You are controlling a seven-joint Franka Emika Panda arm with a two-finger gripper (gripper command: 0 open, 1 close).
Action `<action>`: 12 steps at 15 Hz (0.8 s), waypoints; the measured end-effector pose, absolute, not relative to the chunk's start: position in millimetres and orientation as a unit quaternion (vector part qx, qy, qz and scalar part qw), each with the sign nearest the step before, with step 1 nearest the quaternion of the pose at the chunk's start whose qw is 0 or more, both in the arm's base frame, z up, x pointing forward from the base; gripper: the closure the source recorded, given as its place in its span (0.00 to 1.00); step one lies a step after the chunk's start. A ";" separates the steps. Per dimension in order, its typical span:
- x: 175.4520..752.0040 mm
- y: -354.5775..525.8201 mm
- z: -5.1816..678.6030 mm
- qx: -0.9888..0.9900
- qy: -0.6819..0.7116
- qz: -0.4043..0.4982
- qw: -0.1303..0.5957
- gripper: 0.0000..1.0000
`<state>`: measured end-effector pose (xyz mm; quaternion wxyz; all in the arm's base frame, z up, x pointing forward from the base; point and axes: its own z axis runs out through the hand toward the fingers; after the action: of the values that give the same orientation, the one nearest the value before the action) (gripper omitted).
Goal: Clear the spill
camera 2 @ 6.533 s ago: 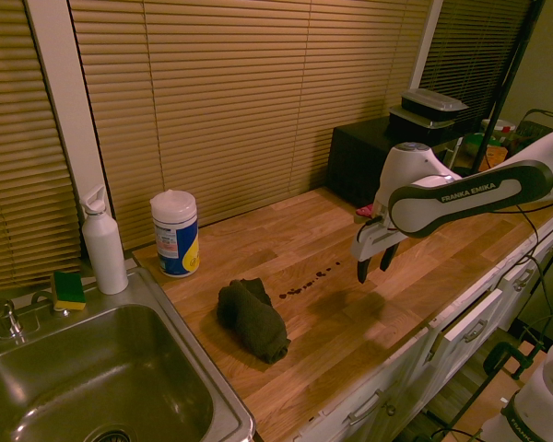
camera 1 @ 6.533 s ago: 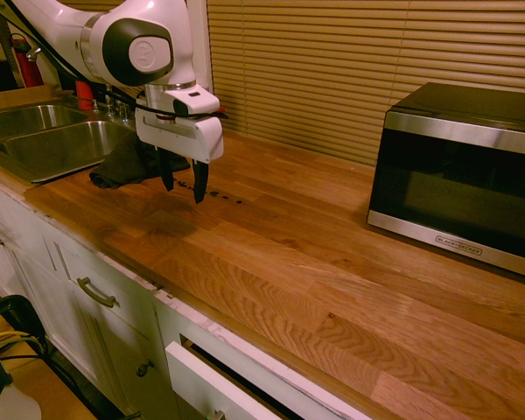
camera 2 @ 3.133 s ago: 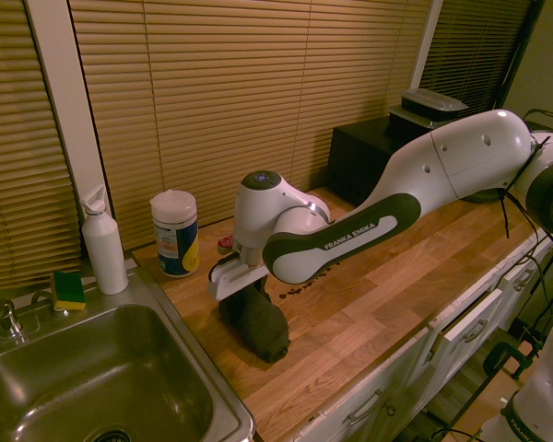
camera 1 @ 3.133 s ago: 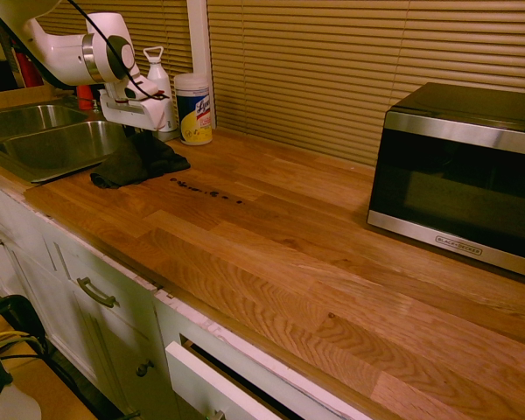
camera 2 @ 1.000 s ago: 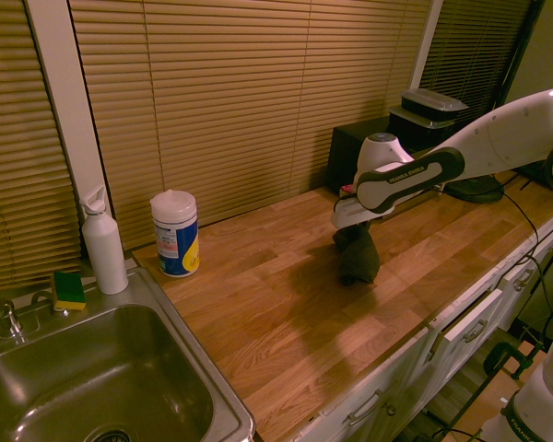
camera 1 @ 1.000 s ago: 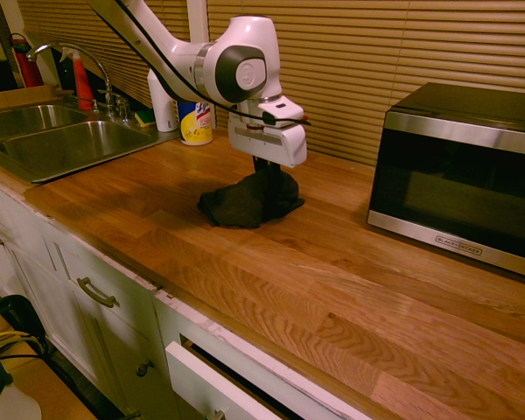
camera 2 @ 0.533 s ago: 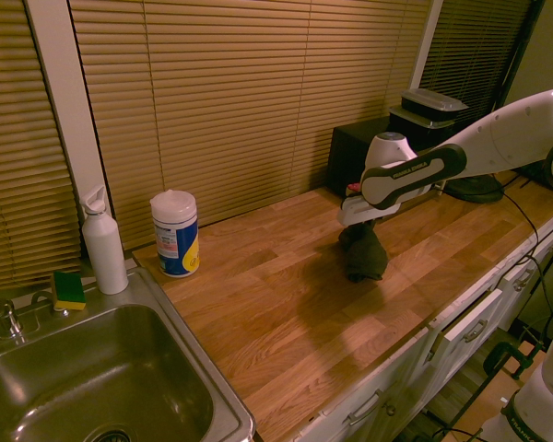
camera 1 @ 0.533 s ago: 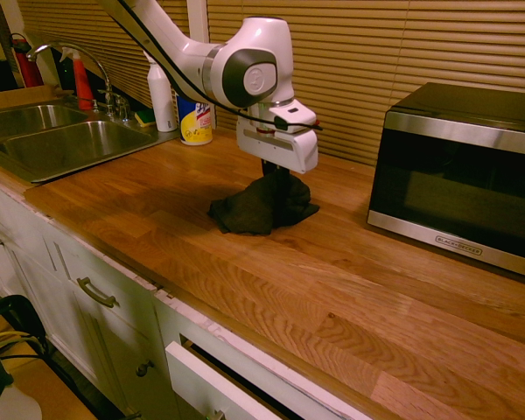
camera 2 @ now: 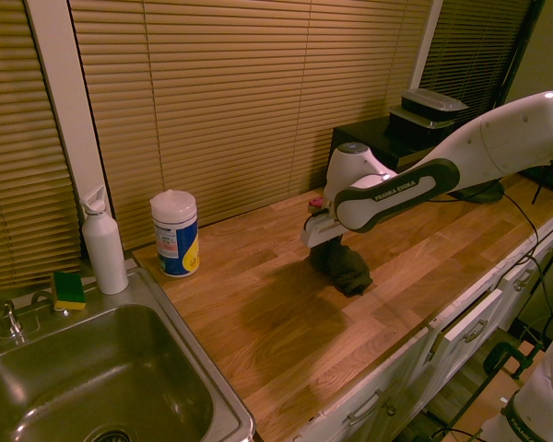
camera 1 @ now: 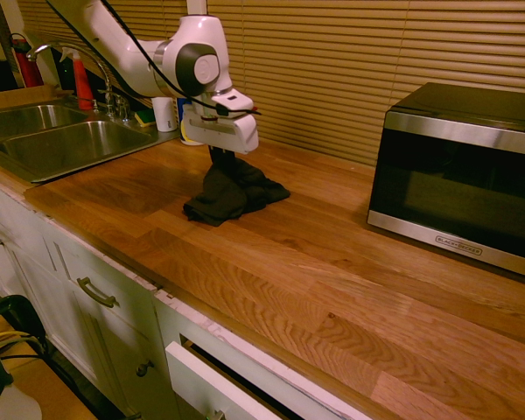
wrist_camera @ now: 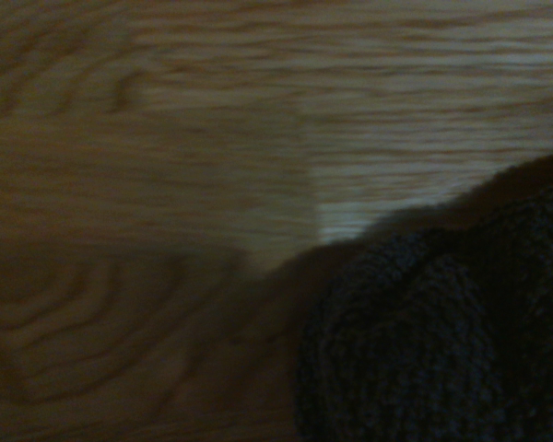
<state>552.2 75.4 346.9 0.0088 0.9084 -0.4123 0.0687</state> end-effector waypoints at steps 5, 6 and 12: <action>532.7 167.0 347.9 0.920 -0.387 0.065 0.010 1.00; 530.5 182.5 349.6 0.921 -0.383 0.063 0.011 1.00; 531.4 271.4 350.9 0.930 -0.363 0.064 0.013 1.00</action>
<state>531.4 271.4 350.9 0.0127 0.9297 -0.3626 0.0639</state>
